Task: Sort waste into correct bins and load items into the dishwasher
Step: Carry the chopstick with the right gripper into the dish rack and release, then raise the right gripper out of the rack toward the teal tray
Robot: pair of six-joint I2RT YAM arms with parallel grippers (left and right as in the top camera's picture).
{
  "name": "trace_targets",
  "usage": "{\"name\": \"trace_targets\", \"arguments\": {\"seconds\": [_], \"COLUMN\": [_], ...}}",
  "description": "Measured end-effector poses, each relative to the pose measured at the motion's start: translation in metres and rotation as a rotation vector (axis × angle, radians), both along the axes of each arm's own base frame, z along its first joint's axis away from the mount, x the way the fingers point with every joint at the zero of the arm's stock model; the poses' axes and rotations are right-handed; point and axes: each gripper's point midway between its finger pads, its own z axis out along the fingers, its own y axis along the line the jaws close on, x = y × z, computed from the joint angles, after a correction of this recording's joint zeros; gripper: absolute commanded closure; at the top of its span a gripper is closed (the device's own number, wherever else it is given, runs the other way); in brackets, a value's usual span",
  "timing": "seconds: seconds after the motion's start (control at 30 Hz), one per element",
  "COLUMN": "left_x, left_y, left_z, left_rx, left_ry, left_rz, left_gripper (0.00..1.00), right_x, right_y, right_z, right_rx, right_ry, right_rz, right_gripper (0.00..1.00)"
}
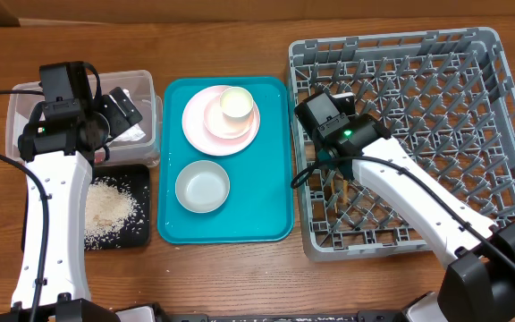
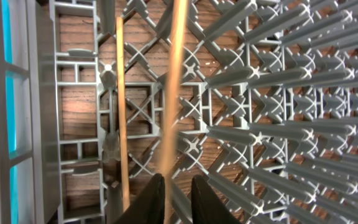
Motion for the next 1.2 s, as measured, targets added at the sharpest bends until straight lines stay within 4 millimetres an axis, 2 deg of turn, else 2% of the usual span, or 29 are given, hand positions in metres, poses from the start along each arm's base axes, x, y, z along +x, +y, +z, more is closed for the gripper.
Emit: {"name": "trace_targets", "arguments": {"seconds": [0.17,0.3,0.37,0.53,0.6,0.77,0.93,1.2], "left_x": [0.000,0.000,0.000,0.000,0.000,0.000,0.000,0.000], "left_y": [0.000,0.000,0.000,0.000,0.000,0.000,0.000,0.000], "left_z": [0.000,0.000,0.000,0.000,0.000,0.000,0.000,0.000], "left_rx": [0.000,0.000,0.000,0.000,0.000,0.000,0.000,0.000], "left_ry": [-0.001,0.000,0.000,0.000,0.000,-0.001,0.000,-0.001], "left_rz": [0.000,0.000,0.000,0.000,0.000,0.000,0.000,0.000], "left_gripper": [0.00,0.00,0.00,0.00,0.00,0.00,0.00,0.00], "right_x": [0.000,0.000,0.000,-0.003,-0.005,-0.011,-0.011,-0.013], "right_y": [0.000,0.003,0.012,0.039,0.044,0.060,0.079,0.086], "right_z": [0.000,-0.001,-0.004,-0.009,-0.010,-0.012,-0.010,-0.009], "right_rx": [-0.001,0.020,0.070,0.212,0.240,0.327,0.421,0.462], "right_ry": [0.002,0.007,0.015,0.055,0.071,0.110,0.126,0.135], "right_rz": [0.000,0.004,0.014,0.061,0.070,0.095,0.130,0.146], "right_gripper": [0.81,0.72,0.68,0.64,0.64,0.50,0.50,0.50]}}
